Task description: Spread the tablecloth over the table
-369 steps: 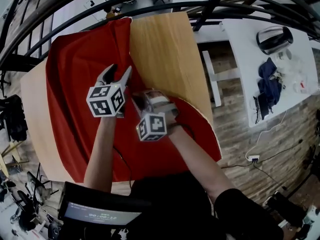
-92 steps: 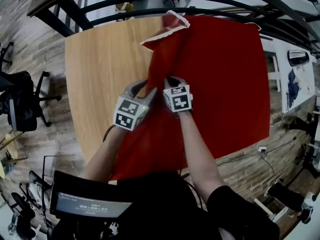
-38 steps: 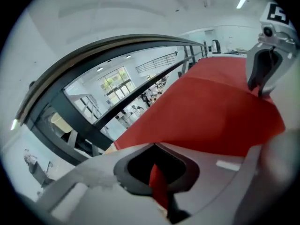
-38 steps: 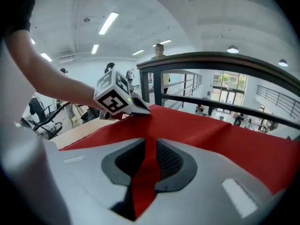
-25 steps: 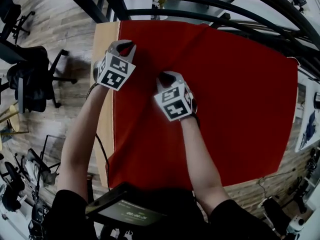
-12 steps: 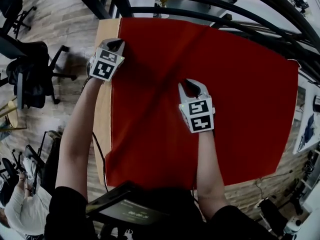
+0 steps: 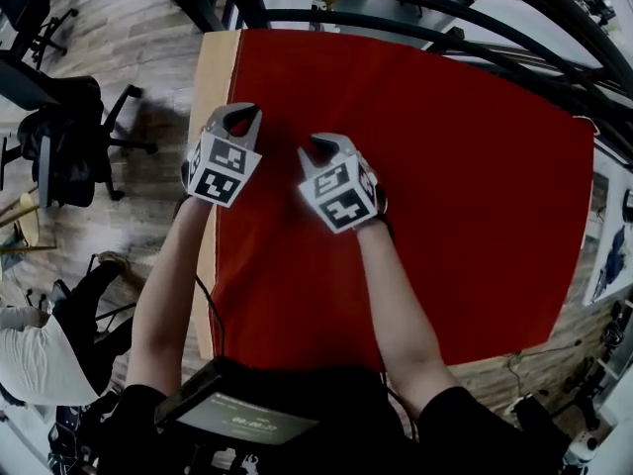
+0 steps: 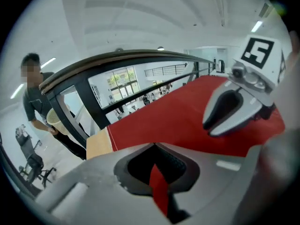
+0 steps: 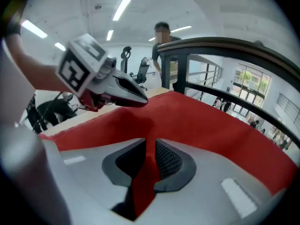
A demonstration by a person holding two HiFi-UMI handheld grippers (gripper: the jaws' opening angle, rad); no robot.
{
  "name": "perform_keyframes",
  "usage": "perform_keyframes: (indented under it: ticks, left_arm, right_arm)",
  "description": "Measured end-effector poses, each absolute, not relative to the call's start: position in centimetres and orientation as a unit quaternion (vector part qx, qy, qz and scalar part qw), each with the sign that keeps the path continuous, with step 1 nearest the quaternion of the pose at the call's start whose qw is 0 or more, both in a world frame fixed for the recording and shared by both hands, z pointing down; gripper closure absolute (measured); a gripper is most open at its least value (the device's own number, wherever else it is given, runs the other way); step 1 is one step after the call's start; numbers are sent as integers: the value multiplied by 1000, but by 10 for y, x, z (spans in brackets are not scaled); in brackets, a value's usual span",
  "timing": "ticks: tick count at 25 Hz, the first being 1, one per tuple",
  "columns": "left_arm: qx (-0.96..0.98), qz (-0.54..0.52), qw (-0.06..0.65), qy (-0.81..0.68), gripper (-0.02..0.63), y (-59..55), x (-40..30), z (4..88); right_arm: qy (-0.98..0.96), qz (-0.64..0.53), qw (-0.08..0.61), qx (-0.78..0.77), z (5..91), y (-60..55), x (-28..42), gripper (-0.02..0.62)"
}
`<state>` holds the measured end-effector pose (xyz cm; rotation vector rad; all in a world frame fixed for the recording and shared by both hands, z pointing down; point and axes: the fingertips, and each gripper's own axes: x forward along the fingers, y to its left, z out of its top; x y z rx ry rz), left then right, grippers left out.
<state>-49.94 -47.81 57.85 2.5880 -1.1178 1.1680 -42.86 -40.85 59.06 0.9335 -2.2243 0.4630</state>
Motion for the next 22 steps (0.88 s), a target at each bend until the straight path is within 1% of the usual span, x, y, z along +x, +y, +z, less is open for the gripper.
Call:
perform_keyframes:
  ticks: [2, 5, 6, 8, 10, 14, 18, 22]
  left_arm:
    - [836, 396, 64, -374, 598, -462, -516, 599]
    - [827, 384, 88, -401, 598, -462, -543, 613]
    - [828, 373, 89, -409, 598, -463, -548, 608]
    - [832, 344, 90, -426, 598, -460, -552, 586]
    - [836, 310, 108, -440, 598, -441, -552, 562]
    - [838, 276, 166, -441, 598, -351, -543, 547]
    - [820, 310, 186, -444, 598, -262, -545, 575]
    - [798, 349, 231, -434, 598, -214, -547, 619]
  right_arm:
    - [-850, 158, 375, 335, 604, -417, -445, 529]
    - [-847, 162, 392, 320, 610, -429, -461, 569]
    - [-846, 168, 395, 317, 611, -431, -464, 571]
    - [-848, 177, 391, 311, 611, -434, -467, 572]
    - [-858, 186, 369, 306, 612, -434, -470, 572]
    - [-862, 192, 356, 306, 612, -439, -474, 565]
    - [-859, 180, 356, 321, 615, -455, -486, 565]
    - [-862, 181, 354, 315, 615, -456, -495, 565]
